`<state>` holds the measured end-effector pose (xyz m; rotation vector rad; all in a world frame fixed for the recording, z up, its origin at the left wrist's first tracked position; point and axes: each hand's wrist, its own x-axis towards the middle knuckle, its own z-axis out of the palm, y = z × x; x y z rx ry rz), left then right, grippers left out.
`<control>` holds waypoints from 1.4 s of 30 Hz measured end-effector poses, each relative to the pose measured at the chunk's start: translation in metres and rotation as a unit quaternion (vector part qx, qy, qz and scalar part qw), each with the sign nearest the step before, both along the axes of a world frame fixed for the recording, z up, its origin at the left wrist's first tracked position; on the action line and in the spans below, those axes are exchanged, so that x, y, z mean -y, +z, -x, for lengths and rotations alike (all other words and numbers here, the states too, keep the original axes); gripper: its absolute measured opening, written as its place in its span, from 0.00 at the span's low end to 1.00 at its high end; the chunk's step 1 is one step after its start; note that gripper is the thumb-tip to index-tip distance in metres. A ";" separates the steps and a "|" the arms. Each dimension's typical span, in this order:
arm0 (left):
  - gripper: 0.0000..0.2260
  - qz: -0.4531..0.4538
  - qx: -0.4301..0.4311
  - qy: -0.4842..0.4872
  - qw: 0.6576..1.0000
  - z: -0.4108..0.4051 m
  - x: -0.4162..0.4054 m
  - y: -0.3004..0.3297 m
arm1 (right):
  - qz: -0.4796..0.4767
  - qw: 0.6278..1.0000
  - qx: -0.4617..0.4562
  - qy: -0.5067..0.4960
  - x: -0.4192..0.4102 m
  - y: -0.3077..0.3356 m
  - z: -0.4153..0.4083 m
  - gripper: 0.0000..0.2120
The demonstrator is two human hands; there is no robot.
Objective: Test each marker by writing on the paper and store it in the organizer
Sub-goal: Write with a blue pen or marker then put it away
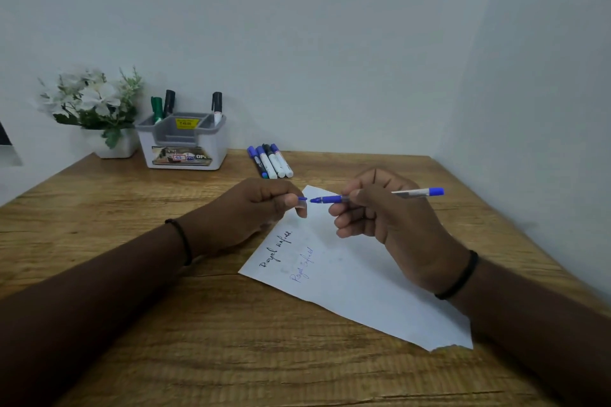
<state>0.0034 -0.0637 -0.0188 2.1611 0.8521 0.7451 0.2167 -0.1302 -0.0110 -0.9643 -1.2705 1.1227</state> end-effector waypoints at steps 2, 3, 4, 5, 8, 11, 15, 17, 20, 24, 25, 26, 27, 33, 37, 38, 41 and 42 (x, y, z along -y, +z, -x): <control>0.13 0.007 0.004 -0.007 1.000 0.000 0.001 0.002 | 0.000 1.000 0.012 -0.001 0.001 0.000 0.001 0.06; 0.13 0.009 0.002 -0.007 1.000 -0.001 0.002 0.002 | -0.001 1.000 0.016 -0.001 0.002 -0.001 0.002 0.06; 0.13 0.011 0.001 -0.007 1.000 -0.002 0.003 0.003 | -0.002 1.000 0.021 0.001 0.002 -0.001 0.002 0.05; 0.13 0.013 0.002 -0.009 1.000 -0.003 0.003 0.003 | -0.004 1.000 0.026 0.001 0.003 -0.002 0.002 0.04; 0.14 0.018 0.001 -0.016 1.000 -0.003 0.004 0.003 | -0.008 0.999 0.033 0.000 0.005 -0.003 0.004 0.06; 0.14 0.029 0.012 -0.022 0.999 -0.002 0.004 0.003 | -0.014 0.999 0.042 0.006 0.006 -0.003 0.006 0.07; 0.14 0.049 0.038 -0.026 0.998 -0.007 0.009 0.001 | -0.029 0.997 0.065 0.005 0.004 -0.004 0.010 0.06; 0.15 0.073 0.067 -0.025 0.995 -0.010 0.011 0.000 | -0.038 0.997 0.074 0.001 0.001 -0.005 0.013 0.07; 0.14 0.096 0.089 0.002 0.991 -0.013 0.013 -0.004 | -0.052 0.996 0.077 0.002 -0.003 -0.010 0.018 0.06; 0.14 0.074 0.083 0.009 0.994 -0.014 0.012 0.000 | -0.069 0.995 0.069 0.009 -0.004 -0.014 0.019 0.07; 0.14 0.062 0.077 0.005 0.995 -0.013 0.011 0.002 | -0.067 0.996 0.066 0.010 -0.003 -0.012 0.019 0.06; 0.14 0.052 0.070 0.004 0.996 -0.012 0.010 0.005 | -0.062 0.996 0.066 0.009 -0.003 -0.010 0.018 0.05; 0.14 0.049 0.066 0.004 0.997 -0.009 0.009 0.008 | -0.056 0.996 0.066 0.003 -0.002 -0.008 0.016 0.04; 0.09 -0.002 0.063 0.074 0.995 0.016 -0.001 0.016 | -0.048 0.996 0.073 -0.031 -0.006 0.006 0.005 0.05; 0.06 0.037 0.166 0.090 0.981 0.028 -0.007 0.023 | 0.005 0.975 0.219 0.044 -0.024 0.020 0.018 0.03; 0.07 0.042 0.190 0.092 0.977 0.032 -0.008 0.024 | 0.004 0.967 0.249 0.059 -0.031 0.024 0.024 0.04; 0.13 0.037 0.267 0.108 0.957 0.038 -0.015 0.025 | -0.032 0.952 0.297 0.068 -0.053 0.036 0.048 0.04; 0.17 0.042 0.301 0.120 0.945 0.042 -0.018 0.026 | -0.042 0.952 0.297 0.066 -0.063 0.040 0.058 0.04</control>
